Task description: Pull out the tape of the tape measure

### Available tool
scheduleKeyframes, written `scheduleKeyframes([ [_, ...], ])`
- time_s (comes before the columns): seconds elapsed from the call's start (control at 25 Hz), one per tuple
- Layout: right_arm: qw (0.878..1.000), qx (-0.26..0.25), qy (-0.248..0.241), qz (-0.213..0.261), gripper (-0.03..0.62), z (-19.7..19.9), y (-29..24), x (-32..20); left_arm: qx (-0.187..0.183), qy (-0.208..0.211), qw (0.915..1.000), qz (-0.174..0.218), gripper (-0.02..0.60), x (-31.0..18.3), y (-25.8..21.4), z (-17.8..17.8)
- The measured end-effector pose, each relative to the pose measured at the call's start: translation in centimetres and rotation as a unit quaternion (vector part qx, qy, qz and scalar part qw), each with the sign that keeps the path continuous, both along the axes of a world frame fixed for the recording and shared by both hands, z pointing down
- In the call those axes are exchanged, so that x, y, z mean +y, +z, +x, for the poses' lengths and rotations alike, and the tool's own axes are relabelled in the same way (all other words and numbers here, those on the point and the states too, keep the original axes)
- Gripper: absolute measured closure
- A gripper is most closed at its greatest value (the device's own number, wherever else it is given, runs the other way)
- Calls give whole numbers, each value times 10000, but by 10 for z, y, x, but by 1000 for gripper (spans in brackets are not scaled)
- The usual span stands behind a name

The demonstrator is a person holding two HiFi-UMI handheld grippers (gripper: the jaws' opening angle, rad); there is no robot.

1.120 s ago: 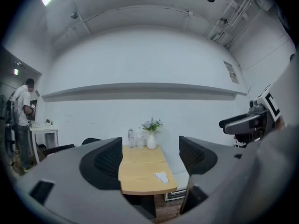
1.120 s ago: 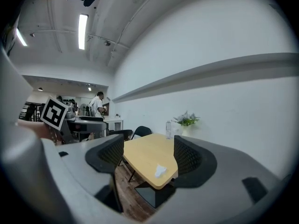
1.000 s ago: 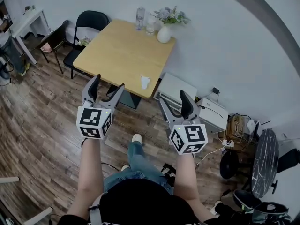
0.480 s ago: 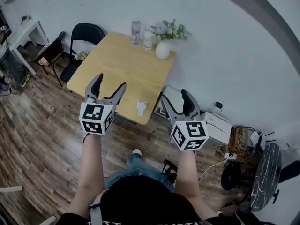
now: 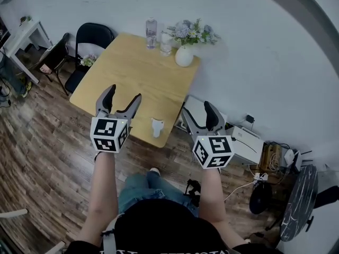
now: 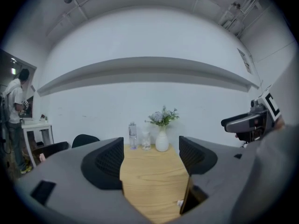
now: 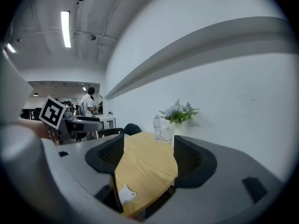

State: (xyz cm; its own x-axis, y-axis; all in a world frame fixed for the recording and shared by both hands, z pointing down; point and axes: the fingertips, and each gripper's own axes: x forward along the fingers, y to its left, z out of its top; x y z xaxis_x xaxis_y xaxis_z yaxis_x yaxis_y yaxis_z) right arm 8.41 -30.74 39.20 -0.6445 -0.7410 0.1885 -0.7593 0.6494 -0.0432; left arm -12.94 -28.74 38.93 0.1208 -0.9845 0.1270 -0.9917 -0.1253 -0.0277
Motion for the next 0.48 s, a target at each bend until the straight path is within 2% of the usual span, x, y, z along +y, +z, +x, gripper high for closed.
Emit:
scheduleKeyframes([
  [0.28,9979,211,-103,-606,250,-17,54,10,161,0,9988,-466,211,1,47,-6],
  [0.48,9931,294,12,-1133,250,-29,96,24,246,157,9961,-832,212,5,81,-8],
])
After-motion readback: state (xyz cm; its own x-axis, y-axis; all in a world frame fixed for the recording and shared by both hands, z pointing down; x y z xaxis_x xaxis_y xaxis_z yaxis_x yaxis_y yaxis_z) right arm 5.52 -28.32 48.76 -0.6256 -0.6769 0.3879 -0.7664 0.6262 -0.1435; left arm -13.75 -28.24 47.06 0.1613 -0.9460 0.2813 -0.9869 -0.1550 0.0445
